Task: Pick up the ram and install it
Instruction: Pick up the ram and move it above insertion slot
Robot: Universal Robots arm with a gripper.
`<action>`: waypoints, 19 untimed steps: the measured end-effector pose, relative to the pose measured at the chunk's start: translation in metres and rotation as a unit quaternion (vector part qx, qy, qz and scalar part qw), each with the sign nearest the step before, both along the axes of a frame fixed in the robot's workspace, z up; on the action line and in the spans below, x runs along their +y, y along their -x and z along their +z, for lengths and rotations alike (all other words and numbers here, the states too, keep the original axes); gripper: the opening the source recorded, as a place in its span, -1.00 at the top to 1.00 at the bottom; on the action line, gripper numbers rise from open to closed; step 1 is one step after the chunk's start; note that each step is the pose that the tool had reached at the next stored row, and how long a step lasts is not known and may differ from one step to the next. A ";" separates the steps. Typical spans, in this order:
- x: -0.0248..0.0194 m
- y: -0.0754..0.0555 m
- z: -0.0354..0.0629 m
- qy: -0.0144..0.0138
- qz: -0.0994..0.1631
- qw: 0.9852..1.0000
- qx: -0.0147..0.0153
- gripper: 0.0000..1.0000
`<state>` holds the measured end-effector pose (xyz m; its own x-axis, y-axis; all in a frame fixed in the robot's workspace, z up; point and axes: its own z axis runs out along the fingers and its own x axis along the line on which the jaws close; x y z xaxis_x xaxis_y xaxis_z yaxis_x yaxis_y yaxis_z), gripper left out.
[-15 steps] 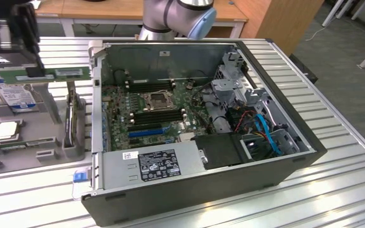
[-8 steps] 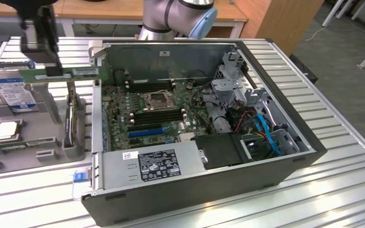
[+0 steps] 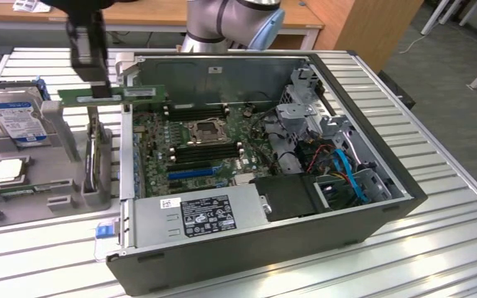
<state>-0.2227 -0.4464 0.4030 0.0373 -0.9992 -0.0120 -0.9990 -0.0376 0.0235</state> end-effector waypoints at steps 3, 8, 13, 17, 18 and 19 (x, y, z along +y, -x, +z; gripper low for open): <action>0.0016 -0.012 0.0000 0.000 0.000 1.000 0.000 0.76; 0.0053 -0.030 0.0000 0.000 0.000 1.000 0.000 0.76; 0.0062 -0.052 0.0000 0.000 0.000 1.000 0.000 0.76; 0.0062 -0.071 -0.0001 0.000 0.000 1.000 0.000 0.76; 0.0062 -0.075 0.0000 0.000 0.000 1.000 0.000 0.76; 0.0062 -0.080 0.0000 0.000 0.000 1.000 0.000 0.76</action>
